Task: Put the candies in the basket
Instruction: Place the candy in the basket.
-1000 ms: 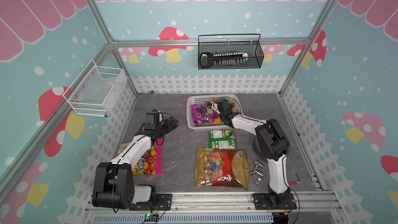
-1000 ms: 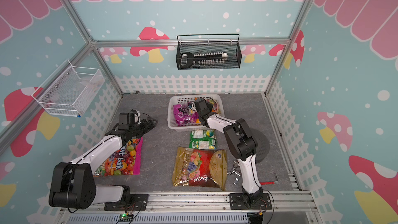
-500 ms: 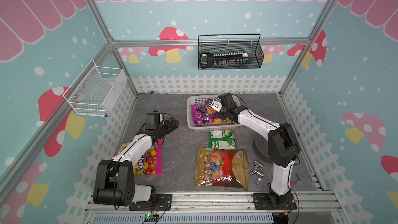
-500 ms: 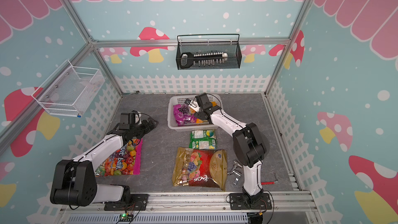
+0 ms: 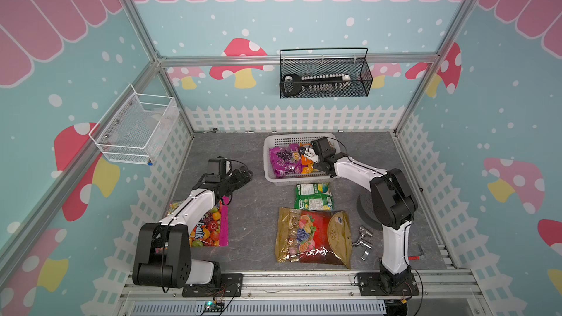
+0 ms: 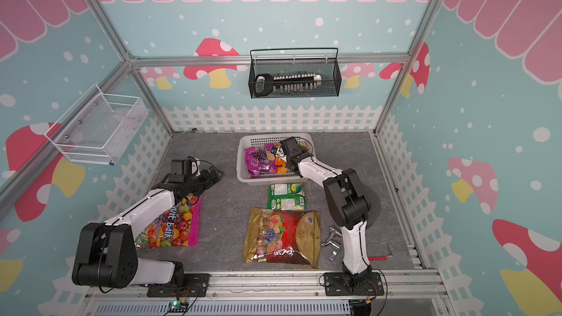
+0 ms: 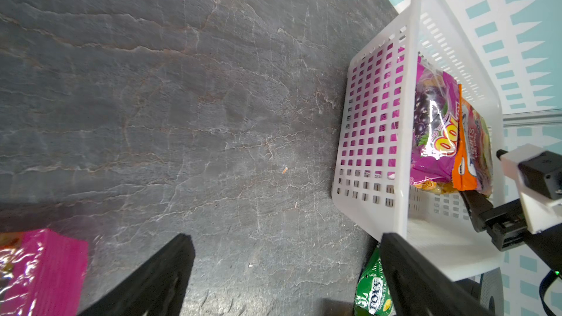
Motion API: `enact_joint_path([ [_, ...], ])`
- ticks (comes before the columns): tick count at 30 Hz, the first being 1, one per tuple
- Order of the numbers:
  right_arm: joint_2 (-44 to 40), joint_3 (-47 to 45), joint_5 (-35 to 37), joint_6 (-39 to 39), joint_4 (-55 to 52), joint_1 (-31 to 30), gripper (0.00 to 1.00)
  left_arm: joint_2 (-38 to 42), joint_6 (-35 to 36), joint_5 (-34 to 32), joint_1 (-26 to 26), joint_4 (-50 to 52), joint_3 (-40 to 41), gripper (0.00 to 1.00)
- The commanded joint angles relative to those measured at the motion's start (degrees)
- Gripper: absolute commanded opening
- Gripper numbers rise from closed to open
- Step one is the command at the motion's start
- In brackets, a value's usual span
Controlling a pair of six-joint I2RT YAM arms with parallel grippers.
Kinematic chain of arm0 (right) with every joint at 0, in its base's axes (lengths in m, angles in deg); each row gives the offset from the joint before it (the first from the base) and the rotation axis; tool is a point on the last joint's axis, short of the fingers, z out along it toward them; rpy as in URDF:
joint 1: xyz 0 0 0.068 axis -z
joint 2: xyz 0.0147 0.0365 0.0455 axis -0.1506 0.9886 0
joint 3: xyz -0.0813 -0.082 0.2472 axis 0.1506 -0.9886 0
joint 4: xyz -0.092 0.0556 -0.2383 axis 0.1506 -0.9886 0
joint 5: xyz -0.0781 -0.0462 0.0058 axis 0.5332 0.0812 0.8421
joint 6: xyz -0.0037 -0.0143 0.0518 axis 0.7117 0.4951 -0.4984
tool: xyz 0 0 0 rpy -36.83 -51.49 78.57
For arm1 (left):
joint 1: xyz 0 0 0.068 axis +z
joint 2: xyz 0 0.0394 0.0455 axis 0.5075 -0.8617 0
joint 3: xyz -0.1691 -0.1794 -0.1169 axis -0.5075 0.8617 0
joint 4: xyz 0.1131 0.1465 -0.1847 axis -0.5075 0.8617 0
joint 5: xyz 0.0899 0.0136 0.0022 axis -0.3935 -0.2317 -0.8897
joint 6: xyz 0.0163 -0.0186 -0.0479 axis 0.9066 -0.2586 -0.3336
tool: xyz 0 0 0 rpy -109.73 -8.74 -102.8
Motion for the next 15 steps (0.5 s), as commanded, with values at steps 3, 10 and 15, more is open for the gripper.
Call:
enact_joint_path([
  [3,1.0,3.1,-3.9,-3.9,0.2,0.8,0.72,-0.8,0.9,0.6,0.2,-0.6,-0.2,0.99],
  [10,-4.1,1.7,-15.0,-8.6,-9.0,0.7,0.74,-0.5,1.1,0.9,0.2,-0.6,0.2,0.99],
  [15,-9.9,-1.5,-22.0,-10.8,-10.3,0.7,0.76,-0.9,1.6,2.4,0.1,-1.3,0.0,0.99],
])
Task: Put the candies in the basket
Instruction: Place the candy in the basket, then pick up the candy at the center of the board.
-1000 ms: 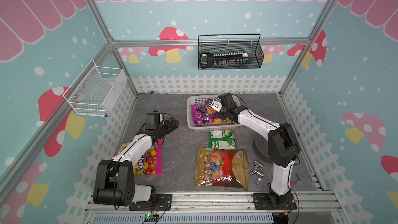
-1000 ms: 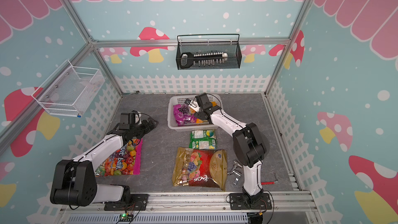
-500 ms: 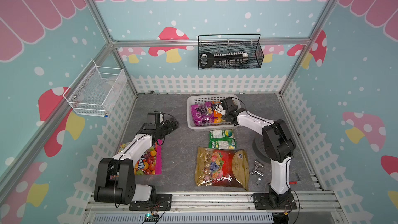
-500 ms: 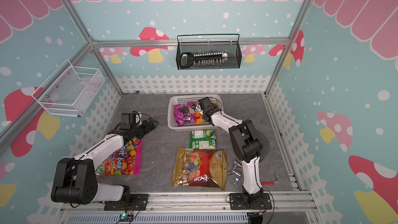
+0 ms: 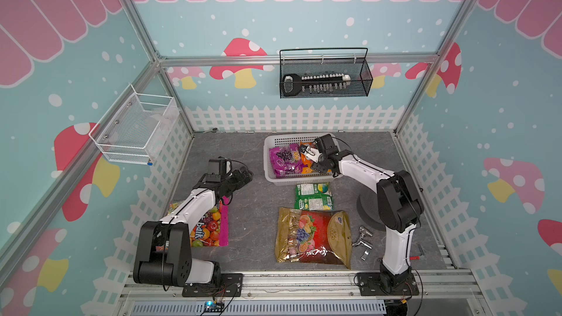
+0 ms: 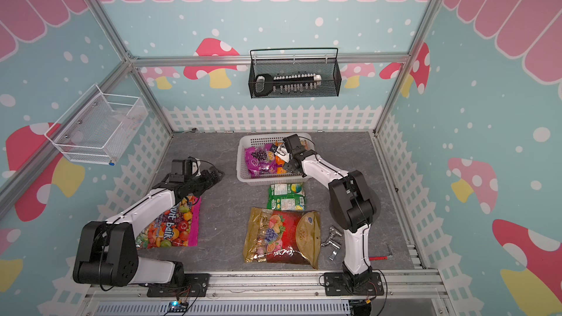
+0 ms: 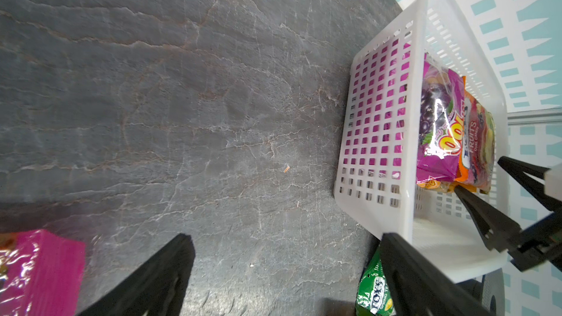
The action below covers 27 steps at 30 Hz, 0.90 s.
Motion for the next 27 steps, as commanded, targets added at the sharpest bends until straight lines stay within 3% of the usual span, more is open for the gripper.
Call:
enact_joint_path([
  [1,-5.4,-1.0,-6.8,-3.7,-2.2,0.0,0.77,-0.5,1.4,2.2,-0.1,-1.3,0.0,0.99],
  [4,-7.0,-0.4,-8.3,-7.2,-3.9,0.0,0.76,-0.1,1.4,3.2,-1.1,-1.5,0.0,0.99],
  [9,-12.3,-3.1,-13.8,-24.2,-3.9,0.0,0.75,1.7,2.3,5.5,-4.0,-1.6,-0.1,0.99],
  [13,-21.9,-15.7,-21.4,-38.4,3.5,0.0,0.73,3.2,3.7,11.0,-5.7,-2.4,1.5,0.99],
  [16,-27.8,-25.4,-22.6,-46.3,7.2,0.0,0.71,3.6,4.3,13.6,-7.8,-3.0,2.3,0.99],
  [23,-30.1,-38.8,-30.1,-50.0,11.0,2.9,0.67,0.2,7.0,20.9,-15.7,-4.0,1.2,0.98],
  [27,-30.2,-44.1,-33.8,-54.1,17.0,7.3,0.66,-1.9,7.2,20.5,-19.7,-4.2,0.7,0.97],
])
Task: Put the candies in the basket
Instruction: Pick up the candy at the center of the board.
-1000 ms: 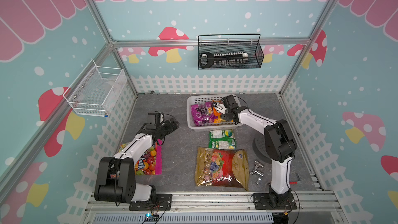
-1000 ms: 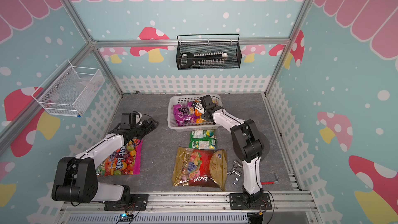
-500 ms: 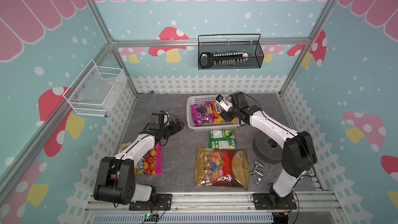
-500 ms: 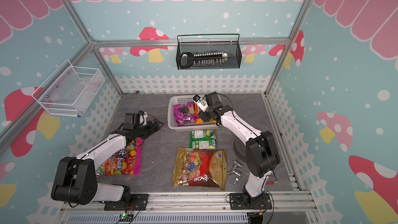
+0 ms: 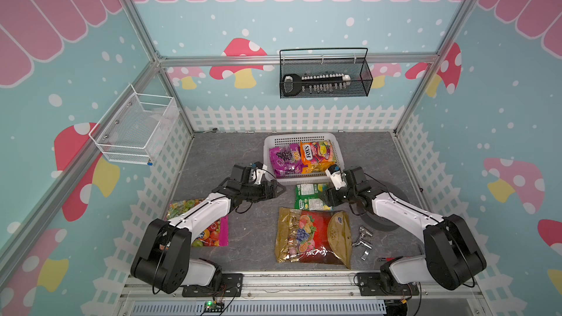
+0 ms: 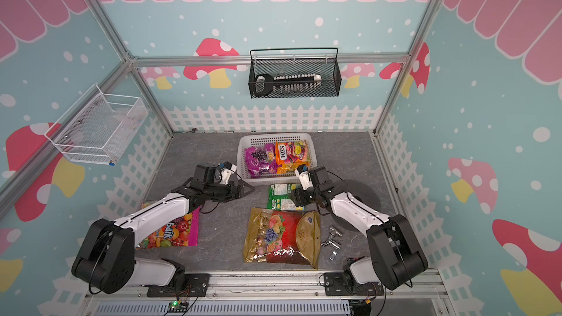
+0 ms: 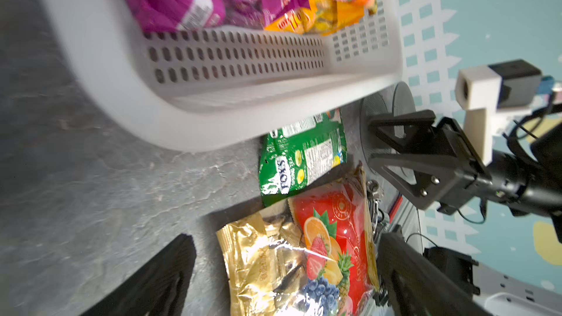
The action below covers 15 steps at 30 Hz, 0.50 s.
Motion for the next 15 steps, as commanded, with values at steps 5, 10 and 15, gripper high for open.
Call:
enact_joint_path([
  [5,2.0,-6.0,-9.6,-8.1,10.2,6.5,0.66,-3.7,-0.2,1.9,-6.1,-3.2,-1.4,0.97],
  [10,5.1,-7.1,-13.4,-8.5,11.7,8.0,0.65,-7.4,0.5,2.3,-9.4,-4.5,-2.7,0.96],
  [15,8.4,-6.6,-13.7,-8.3,12.5,8.3,0.61,-11.5,-0.3,2.5,-10.6,-6.6,-3.0,0.96],
])
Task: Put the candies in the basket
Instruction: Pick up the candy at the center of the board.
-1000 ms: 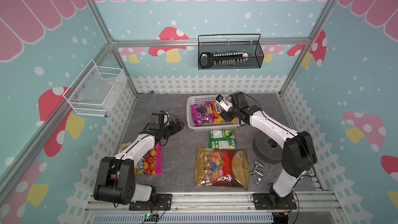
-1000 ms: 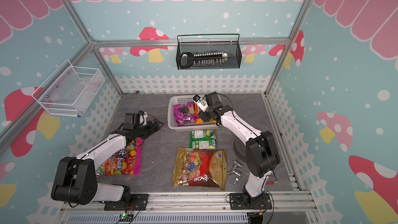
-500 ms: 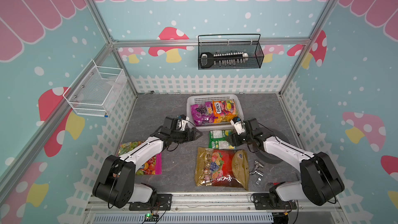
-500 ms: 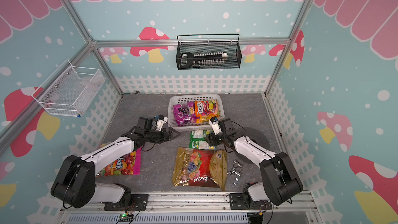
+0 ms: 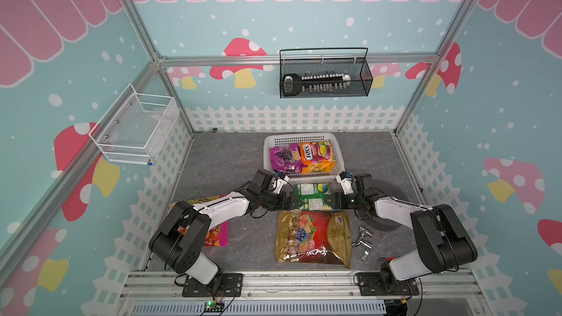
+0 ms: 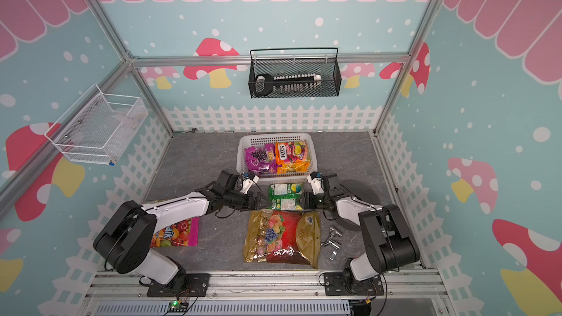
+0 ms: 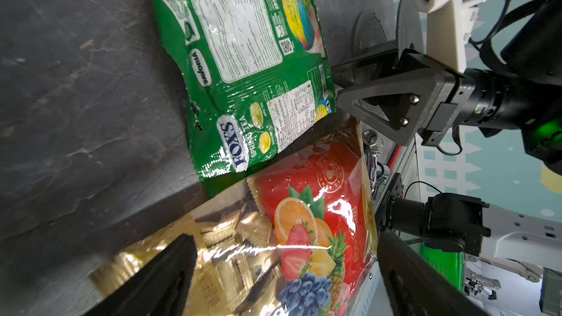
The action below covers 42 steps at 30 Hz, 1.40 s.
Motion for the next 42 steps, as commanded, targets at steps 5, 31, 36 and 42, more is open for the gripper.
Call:
enact_joint_path([
  [5,4.7,0.4,-2.4,0.1,2.8,0.4,0.58,-3.8,-1.2,1.2,-0.5,-3.8,-1.6,0.96],
  [31,-9.1,4.6,-14.2,-7.1,-0.2,-1.9,0.0,8.5,-1.0,-8.3,-0.8,1.4,0.1,0.96],
  [36,-10.9,10.5,-22.1,-15.0,-0.9,-4.9,0.0,15.6,-0.5,-20.4,-0.7,2.7,3.4,0.96],
  [42,-10.8,20.3,-19.7,-14.8,-5.2,-9.6,0.0,23.3,0.3,-29.1,0.3,3.1,5.1,0.98],
])
